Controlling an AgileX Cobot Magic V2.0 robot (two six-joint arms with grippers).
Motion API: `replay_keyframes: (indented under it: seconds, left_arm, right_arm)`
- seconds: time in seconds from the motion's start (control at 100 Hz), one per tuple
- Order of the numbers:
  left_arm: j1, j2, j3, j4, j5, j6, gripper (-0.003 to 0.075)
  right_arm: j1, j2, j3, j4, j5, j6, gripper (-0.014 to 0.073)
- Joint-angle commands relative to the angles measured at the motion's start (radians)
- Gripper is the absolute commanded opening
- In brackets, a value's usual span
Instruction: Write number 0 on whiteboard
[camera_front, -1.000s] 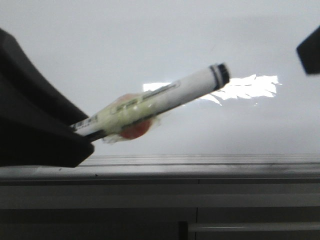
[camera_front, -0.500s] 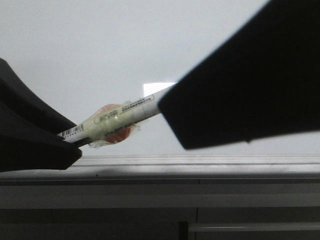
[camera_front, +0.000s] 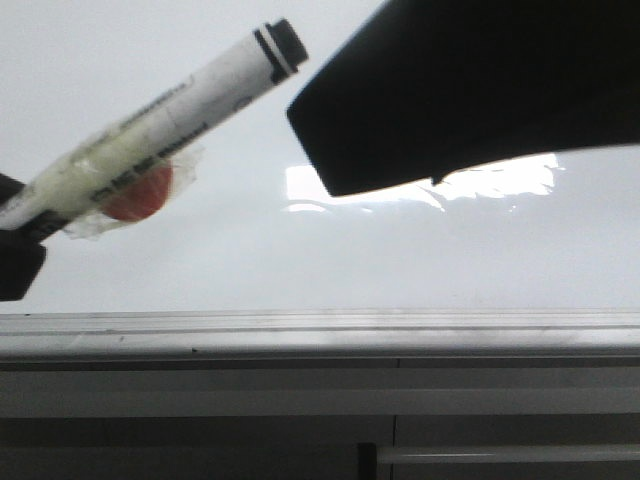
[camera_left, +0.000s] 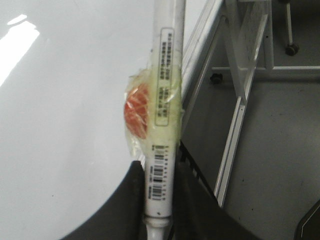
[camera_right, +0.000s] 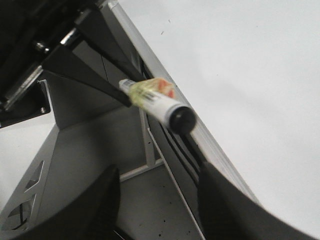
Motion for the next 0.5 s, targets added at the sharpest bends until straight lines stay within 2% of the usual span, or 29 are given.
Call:
replay_keyframes:
  seconds: [0.0, 0.16, 0.49]
  left_arm:
    - [-0.045, -0.046, -0.001, 0.025, -0.056, 0.002, -0.0019]
    - [-0.129, -0.05, 0.028, 0.167, -0.055, 0.026, -0.0019]
    - [-0.134, -0.016, 0.028, 0.165, -0.03, 0.026, -0.002]
  right_arm:
    - [-0.006, -0.006, -0.037, -0.005, -0.091, -0.011, 0.0308]
    - [0.018, 0.02, -0.037, -0.005, -0.136, -0.011, 0.0308]
    - [0.096, 0.096, -0.042, -0.005, -0.189, -0.011, 0.0308]
